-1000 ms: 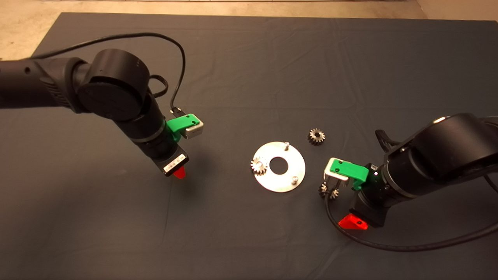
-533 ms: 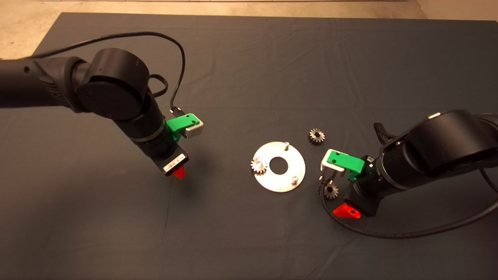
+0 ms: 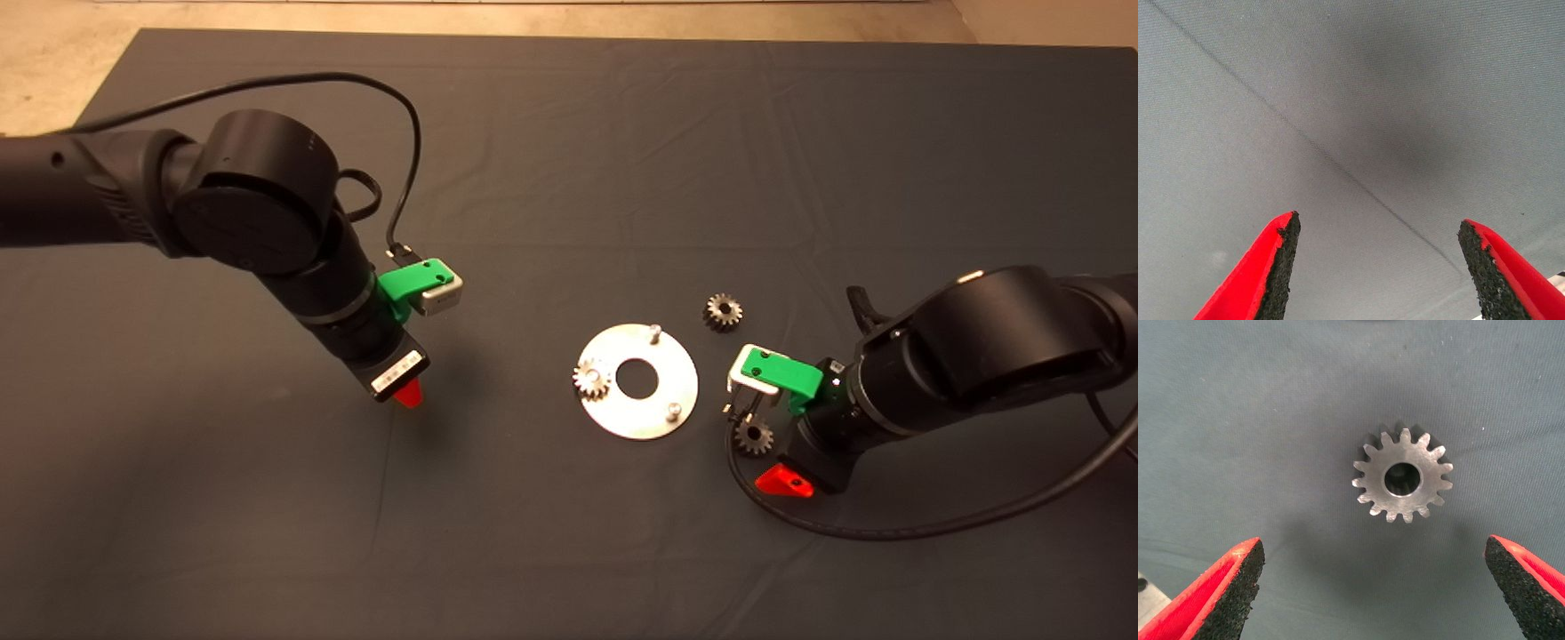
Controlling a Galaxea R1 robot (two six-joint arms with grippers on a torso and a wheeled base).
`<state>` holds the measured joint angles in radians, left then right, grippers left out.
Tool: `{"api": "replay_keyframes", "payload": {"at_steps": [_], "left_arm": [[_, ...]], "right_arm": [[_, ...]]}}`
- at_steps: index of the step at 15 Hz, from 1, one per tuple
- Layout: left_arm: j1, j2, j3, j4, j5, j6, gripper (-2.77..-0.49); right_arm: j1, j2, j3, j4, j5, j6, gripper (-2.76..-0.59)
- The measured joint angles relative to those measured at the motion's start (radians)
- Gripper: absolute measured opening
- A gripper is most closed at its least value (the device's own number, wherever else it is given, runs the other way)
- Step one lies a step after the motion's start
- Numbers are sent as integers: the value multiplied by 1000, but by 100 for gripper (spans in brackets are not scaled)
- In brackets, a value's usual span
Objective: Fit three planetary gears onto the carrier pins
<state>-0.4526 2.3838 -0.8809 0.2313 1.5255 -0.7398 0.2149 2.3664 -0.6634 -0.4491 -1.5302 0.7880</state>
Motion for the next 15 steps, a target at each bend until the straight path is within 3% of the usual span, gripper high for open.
{"api": "replay_keyframes", "payload": {"at_steps": [10,15], "left_arm": [[0,-25,0,0,1,0,-162],[0,-26,2,0,-1,0,-162]], "right_arm": [[-30,2,-24,-55,-1,-25,-89],[-44,3,-35,-77,0,-31,-103]]}}
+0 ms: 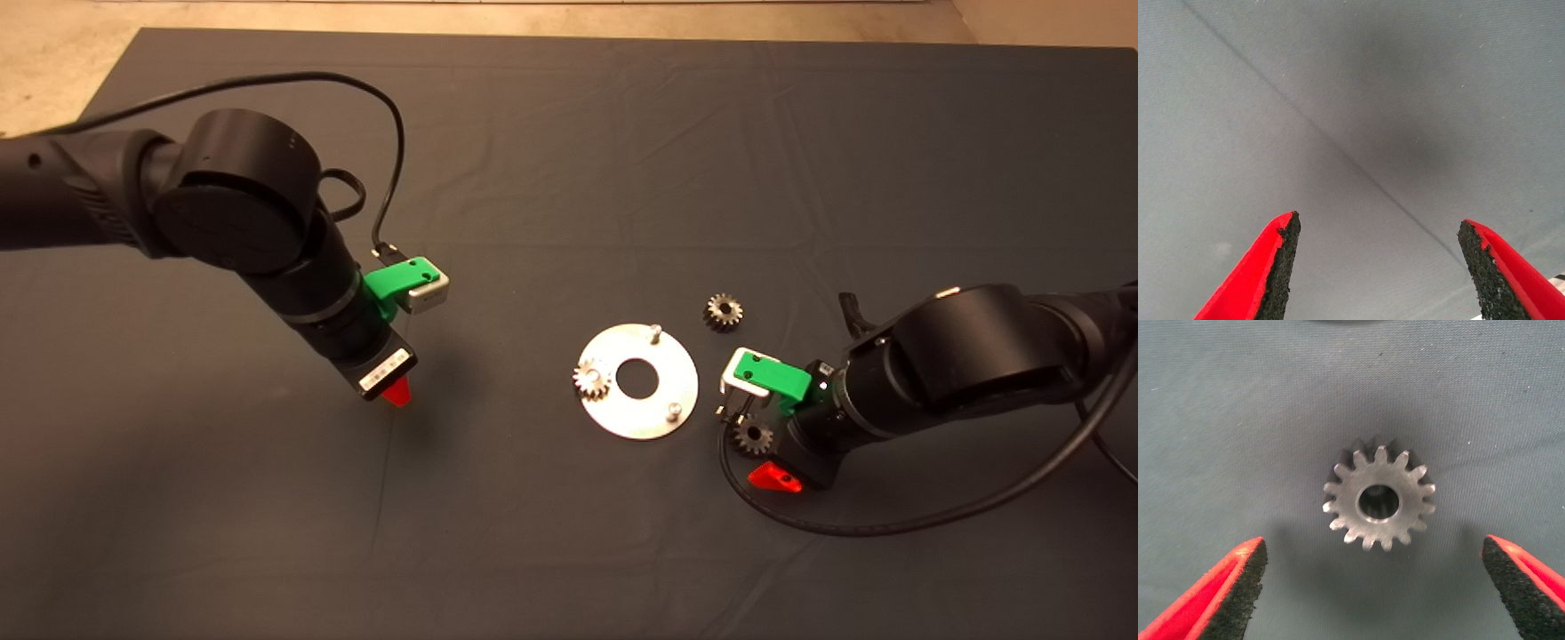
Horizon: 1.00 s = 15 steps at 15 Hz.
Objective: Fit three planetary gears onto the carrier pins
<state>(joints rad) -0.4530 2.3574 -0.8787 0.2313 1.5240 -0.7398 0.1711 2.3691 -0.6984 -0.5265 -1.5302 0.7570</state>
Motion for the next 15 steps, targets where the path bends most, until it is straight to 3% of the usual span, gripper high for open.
{"api": "replay_keyframes", "payload": {"at_steps": [15], "left_arm": [[0,-12,0,0,1,0,-162]], "right_arm": [[-28,11,-15,-35,0,-1,-186]]}}
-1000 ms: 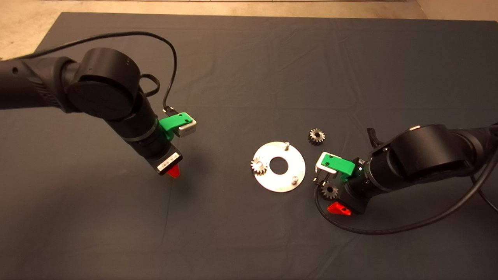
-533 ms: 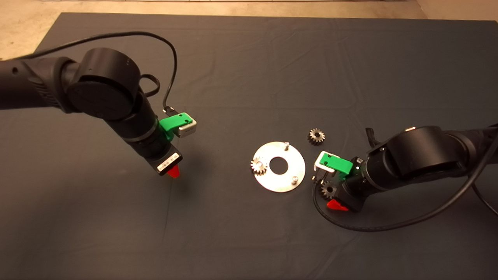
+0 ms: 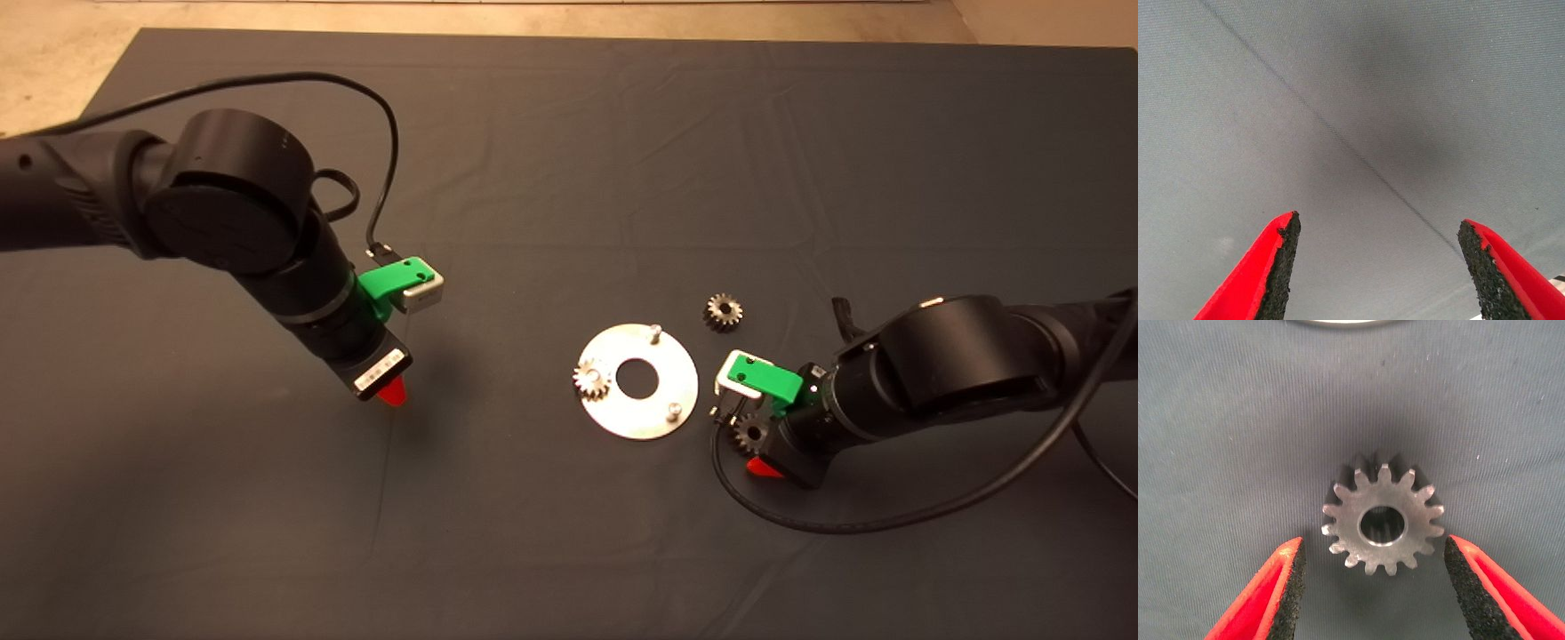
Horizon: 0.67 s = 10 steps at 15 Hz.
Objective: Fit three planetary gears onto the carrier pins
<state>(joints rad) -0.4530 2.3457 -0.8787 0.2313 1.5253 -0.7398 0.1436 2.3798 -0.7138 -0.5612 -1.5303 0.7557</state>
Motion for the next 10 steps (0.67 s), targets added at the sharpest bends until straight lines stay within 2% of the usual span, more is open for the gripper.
{"api": "replay_keyframes", "payload": {"at_steps": [1,2,8,10], "left_arm": [[0,0,0,0,0,0,-162],[0,0,0,0,0,0,-162],[-8,0,0,0,0,0,-162],[-8,0,0,0,0,0,-162]], "right_arm": [[-3,0,0,-1,0,0,-198],[-6,0,0,-3,0,0,-199],[-6,3,0,-16,0,0,-200],[-8,3,0,-32,0,0,-200]]}}
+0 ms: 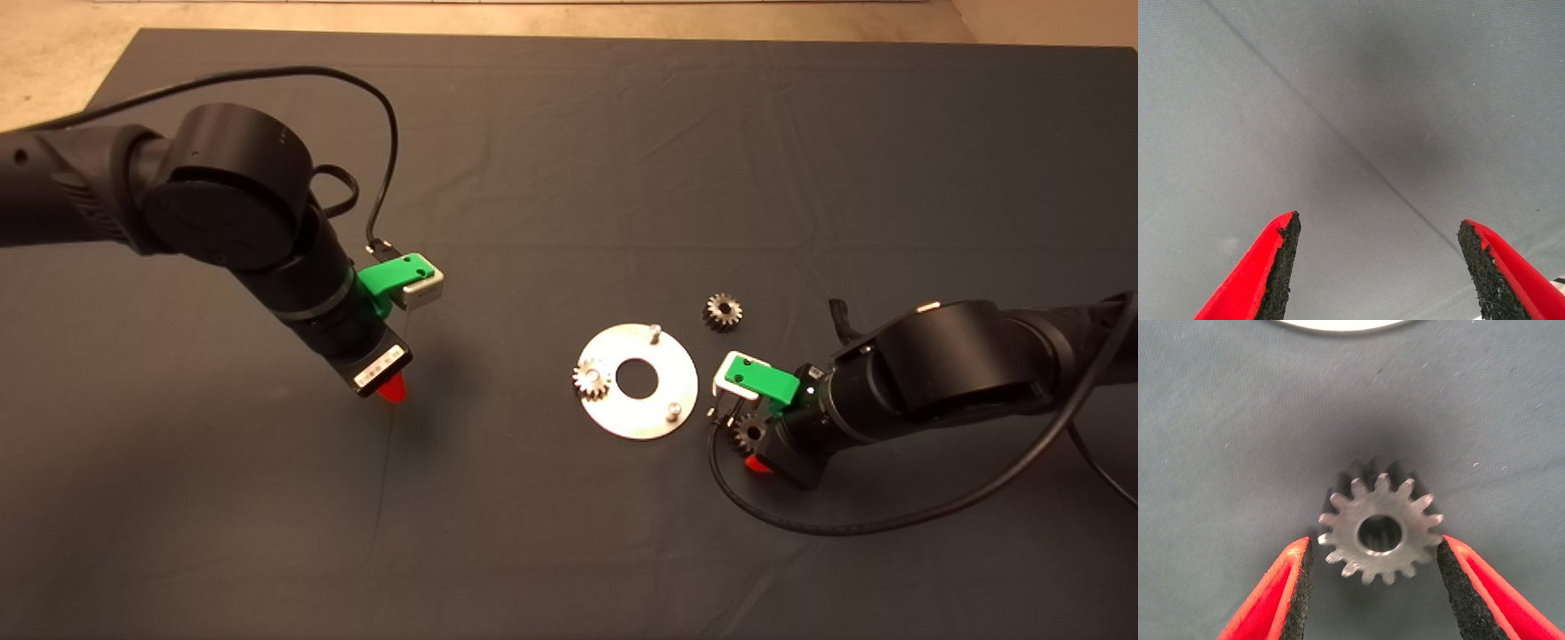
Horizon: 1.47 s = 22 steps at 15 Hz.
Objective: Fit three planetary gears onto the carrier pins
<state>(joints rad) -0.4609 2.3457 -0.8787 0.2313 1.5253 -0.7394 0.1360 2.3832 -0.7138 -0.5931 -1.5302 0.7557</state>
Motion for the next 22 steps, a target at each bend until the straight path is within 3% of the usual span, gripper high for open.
{"api": "replay_keyframes", "payload": {"at_steps": [9,16,22], "left_arm": [[-6,0,4,0,0,0,-162],[-11,0,4,0,0,0,-162],[-11,1,4,0,0,0,-162]], "right_arm": [[-11,14,0,-36,-5,0,-219],[-17,14,3,-43,-9,0,-227],[-17,31,3,-43,-23,0,-235]]}}
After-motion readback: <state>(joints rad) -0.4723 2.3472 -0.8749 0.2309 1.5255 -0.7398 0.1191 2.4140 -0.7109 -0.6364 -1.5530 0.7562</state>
